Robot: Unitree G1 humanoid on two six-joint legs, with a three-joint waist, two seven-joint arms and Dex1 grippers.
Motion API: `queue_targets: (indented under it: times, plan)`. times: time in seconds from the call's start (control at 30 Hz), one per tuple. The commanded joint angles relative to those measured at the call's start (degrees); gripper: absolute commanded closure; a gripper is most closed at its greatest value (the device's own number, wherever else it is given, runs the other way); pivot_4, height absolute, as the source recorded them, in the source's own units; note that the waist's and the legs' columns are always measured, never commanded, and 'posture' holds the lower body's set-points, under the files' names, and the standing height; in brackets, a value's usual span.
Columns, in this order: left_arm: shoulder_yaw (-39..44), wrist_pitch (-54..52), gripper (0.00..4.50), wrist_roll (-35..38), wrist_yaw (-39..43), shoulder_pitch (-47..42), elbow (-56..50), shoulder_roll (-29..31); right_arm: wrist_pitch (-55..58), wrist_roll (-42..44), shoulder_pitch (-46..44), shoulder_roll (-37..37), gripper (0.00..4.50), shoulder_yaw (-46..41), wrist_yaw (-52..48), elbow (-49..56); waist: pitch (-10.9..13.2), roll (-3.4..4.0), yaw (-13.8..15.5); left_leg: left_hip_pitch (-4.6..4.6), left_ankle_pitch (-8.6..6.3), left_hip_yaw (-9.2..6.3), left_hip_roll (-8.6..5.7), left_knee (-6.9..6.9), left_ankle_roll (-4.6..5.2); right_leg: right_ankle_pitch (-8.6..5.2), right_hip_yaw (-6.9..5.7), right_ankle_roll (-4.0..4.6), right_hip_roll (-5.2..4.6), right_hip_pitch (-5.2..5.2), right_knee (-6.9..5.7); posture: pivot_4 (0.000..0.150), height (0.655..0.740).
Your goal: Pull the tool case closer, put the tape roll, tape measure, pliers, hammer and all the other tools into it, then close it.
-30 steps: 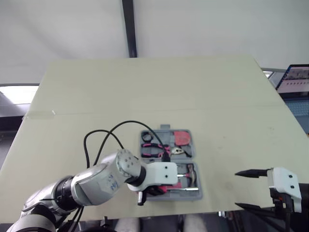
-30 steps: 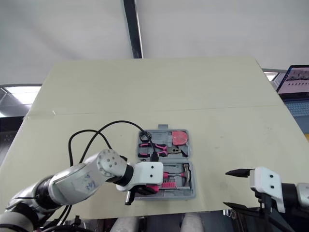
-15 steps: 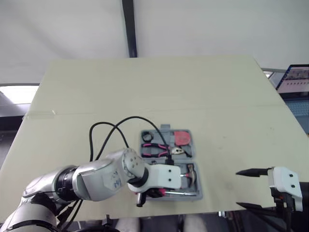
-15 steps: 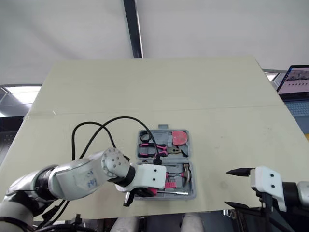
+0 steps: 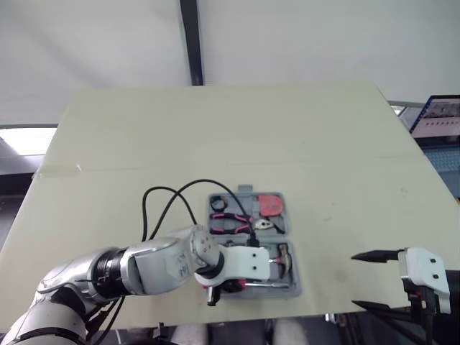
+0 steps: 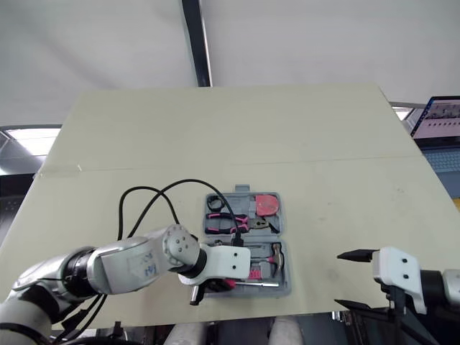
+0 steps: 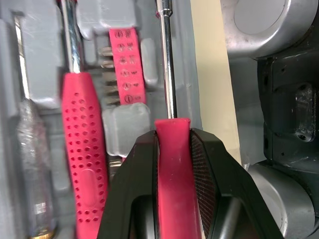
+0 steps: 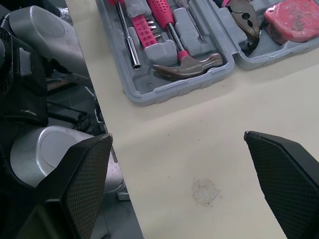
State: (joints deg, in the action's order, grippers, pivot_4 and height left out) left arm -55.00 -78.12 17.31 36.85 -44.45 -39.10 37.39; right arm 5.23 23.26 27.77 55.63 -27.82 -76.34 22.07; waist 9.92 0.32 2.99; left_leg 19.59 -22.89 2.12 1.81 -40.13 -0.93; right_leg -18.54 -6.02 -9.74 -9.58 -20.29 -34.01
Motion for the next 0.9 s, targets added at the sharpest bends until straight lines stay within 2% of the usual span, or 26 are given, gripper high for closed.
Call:
queue_targets:
  times: [0.03,0.27,0.4,0.8,0.87,0.9]
  plan:
    - [-2.69,6.52,4.01,-3.01,-0.67,2.18,3.09,0.80,0.24,0.52,0.35,0.43,0.00,-1.44,-0.50,1.11,-0.01,0.00,0.18,0.00,0.00,0.00,0.00,0.00,0.00,0.00,0.00,0.00,0.00,0.00,0.00,0.150,0.7400]
    - [-4.77,15.83,4.01,-8.22,-0.27,5.71,10.01,0.75,0.53,0.65,1.54,0.11,0.00,-2.14,-0.44,1.97,-0.29,0.41,1.36,-0.52,0.00,-0.06,-0.04,-0.01,0.02,0.03,-0.02,-0.06,0.00,0.67,0.20,0.150,0.7400]
    - [-4.48,20.15,4.01,-11.06,-0.08,7.54,12.71,0.29,0.24,0.71,2.10,0.05,0.00,-2.50,-0.65,1.83,-0.48,0.62,1.74,-0.51,0.03,-0.19,-0.13,-0.06,0.09,0.04,0.02,-0.07,0.00,0.81,0.27,0.150,0.7400]
    - [-1.41,21.27,4.01,-13.11,3.49,10.00,13.86,-0.40,0.72,0.54,0.77,0.08,0.00,-0.63,0.32,1.84,-0.54,0.64,1.49,-0.51,0.04,-0.22,-0.14,-0.05,0.09,0.04,0.01,-0.08,0.00,0.83,0.26,0.150,0.7400]
    - [-0.63,20.77,3.01,-12.74,4.08,10.48,13.88,-0.58,0.83,0.40,0.42,0.04,0.00,-0.34,0.34,1.82,-0.54,0.64,1.45,-0.51,0.04,-0.22,-0.13,-0.05,0.09,0.04,0.01,-0.08,0.00,0.82,0.26,0.150,0.7400]
    - [-0.27,21.07,2.68,-12.82,4.19,10.72,13.85,-0.64,0.96,0.36,0.23,0.02,0.00,-0.19,0.35,1.82,-0.52,0.62,1.34,-0.51,0.04,-0.22,-0.13,-0.05,0.09,0.04,0.01,-0.08,0.00,0.82,0.26,0.150,0.7400]
